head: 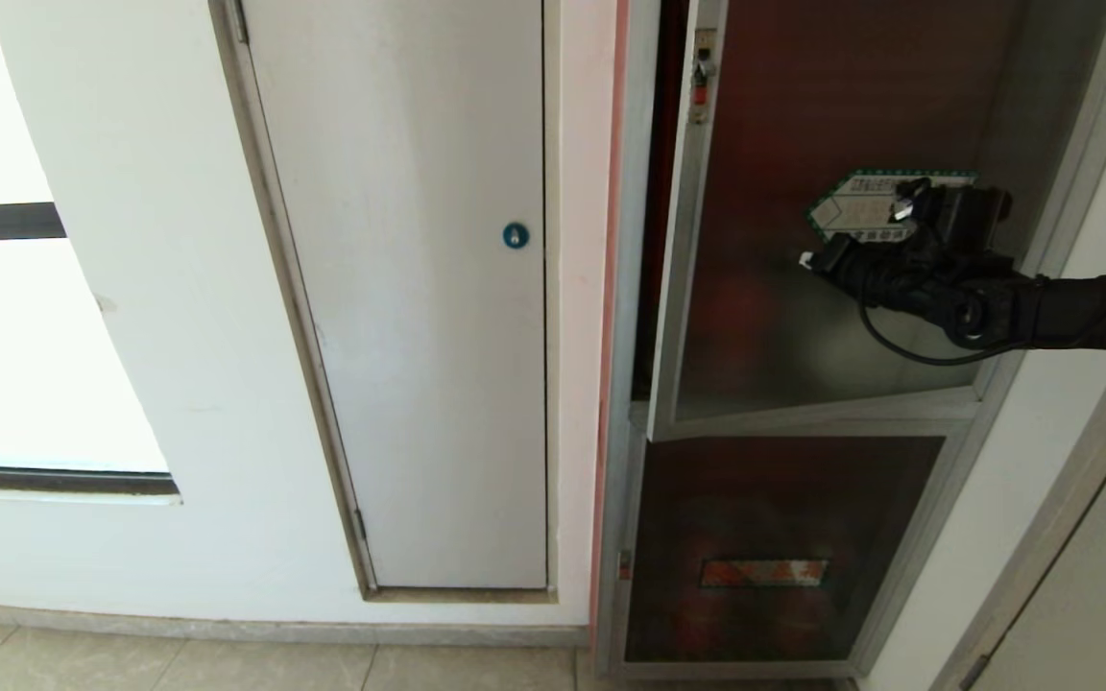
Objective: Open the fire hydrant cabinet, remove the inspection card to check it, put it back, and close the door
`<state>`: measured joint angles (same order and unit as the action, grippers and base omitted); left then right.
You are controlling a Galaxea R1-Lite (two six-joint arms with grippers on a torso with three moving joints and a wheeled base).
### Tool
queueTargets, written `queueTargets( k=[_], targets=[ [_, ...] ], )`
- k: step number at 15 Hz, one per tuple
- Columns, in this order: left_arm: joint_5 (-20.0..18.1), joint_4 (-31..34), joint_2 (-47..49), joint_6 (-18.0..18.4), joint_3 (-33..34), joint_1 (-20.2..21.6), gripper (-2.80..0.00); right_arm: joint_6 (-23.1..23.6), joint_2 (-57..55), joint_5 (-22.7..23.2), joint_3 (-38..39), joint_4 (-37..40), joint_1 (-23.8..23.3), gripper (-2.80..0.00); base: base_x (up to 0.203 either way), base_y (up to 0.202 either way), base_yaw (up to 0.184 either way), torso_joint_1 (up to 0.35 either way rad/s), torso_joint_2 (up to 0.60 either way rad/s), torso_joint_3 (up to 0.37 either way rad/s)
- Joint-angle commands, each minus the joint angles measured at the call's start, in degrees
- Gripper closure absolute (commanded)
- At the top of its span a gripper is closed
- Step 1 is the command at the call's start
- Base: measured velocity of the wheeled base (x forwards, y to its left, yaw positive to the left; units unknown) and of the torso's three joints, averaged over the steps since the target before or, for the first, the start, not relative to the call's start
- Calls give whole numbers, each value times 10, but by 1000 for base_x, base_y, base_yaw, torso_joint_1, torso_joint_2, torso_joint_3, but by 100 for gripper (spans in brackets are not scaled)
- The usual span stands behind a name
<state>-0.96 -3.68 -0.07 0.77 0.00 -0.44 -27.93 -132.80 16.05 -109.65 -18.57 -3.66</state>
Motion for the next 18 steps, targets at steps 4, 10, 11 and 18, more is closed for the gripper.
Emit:
queueTargets(
  k=[4, 10, 11, 18],
  targets=[
    [0, 0, 0, 0, 14, 0, 0, -2, 114, -9, 125, -4, 1, 0, 0, 0, 0, 0, 0, 0],
    [0, 0, 1, 0, 13, 0, 0, 34, 441, -11, 426, -41, -3, 0, 0, 0, 0, 0, 0, 0],
    [0, 0, 0, 0, 13, 0, 0, 44, 507, -12, 467, -42, -3, 0, 0, 0, 0, 0, 0, 0],
    [0, 0, 0, 0, 13, 0, 0, 97, 941, 4, 585, 220, -3, 0, 0, 0, 0, 0, 0, 0]
  ],
)
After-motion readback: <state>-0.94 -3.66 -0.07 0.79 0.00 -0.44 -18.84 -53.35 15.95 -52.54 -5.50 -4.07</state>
